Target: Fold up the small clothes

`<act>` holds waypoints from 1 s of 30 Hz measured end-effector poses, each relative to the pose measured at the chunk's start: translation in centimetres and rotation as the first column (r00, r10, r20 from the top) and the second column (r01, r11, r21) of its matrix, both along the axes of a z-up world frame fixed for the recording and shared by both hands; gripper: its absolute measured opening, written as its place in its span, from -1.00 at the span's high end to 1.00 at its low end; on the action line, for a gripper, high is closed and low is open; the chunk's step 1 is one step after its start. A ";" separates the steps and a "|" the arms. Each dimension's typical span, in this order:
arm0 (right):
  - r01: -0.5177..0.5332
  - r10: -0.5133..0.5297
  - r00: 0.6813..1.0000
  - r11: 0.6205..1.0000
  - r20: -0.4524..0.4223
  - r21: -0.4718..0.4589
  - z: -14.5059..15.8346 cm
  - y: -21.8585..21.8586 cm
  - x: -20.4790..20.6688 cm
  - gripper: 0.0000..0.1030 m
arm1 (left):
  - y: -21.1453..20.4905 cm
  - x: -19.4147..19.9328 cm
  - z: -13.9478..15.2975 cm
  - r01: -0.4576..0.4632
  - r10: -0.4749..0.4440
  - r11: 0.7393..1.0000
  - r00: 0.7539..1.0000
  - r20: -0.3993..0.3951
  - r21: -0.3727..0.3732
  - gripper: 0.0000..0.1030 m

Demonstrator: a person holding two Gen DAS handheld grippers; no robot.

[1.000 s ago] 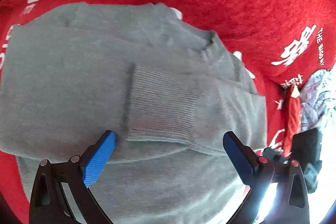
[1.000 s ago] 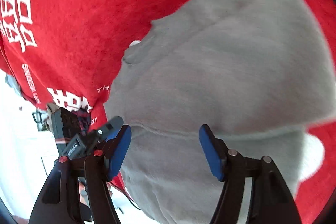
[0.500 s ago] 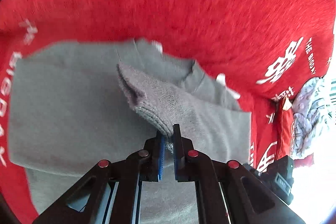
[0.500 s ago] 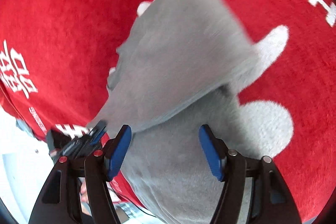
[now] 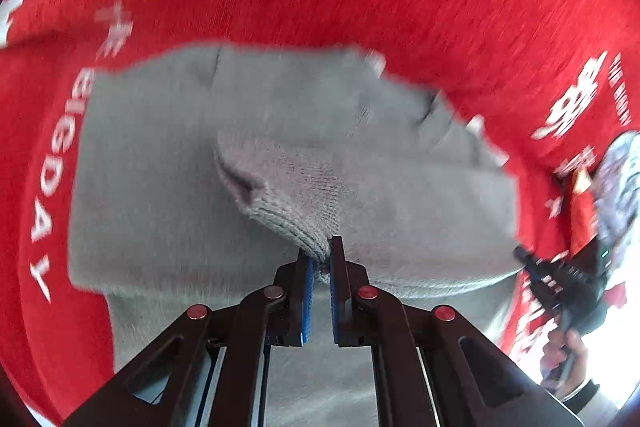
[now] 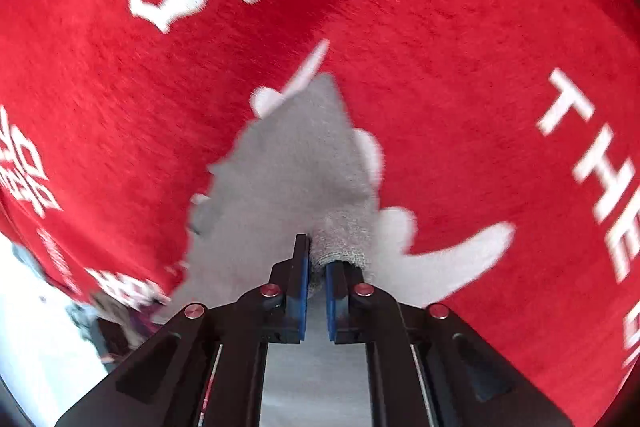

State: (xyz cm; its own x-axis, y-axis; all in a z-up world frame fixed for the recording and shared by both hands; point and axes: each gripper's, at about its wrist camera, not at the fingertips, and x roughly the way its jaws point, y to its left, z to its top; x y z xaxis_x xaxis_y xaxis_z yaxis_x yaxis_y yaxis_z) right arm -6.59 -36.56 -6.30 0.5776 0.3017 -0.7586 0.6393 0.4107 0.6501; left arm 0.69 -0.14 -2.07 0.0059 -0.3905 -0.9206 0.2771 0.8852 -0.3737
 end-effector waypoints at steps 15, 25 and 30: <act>-0.119 0.117 0.992 0.992 -0.057 -0.043 0.0 0.7 -0.3 0.61 | 4.9 -0.4 1.8 -0.088 0.053 0.957 0.990 0.131 0.275 0.83; -0.050 0.047 0.997 0.998 -0.066 -0.044 1.0 -0.1 -2.7 -0.29 | 4.4 -0.6 1.2 -0.091 0.049 0.950 0.988 0.143 0.299 0.82; -0.029 0.028 0.997 0.999 -0.072 -0.020 0.1 -0.3 -2.2 -0.29 | 3.9 -0.6 1.0 -0.096 0.063 0.955 0.990 0.126 0.281 0.82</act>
State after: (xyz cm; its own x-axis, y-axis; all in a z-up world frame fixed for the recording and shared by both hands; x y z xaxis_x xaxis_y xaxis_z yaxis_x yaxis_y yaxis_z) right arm -8.80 -36.87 -6.25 0.5130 0.3009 -0.8039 0.6718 0.4422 0.5942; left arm 0.12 3.72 -1.09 0.1377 -0.1053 -0.9849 0.2275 0.9711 -0.0720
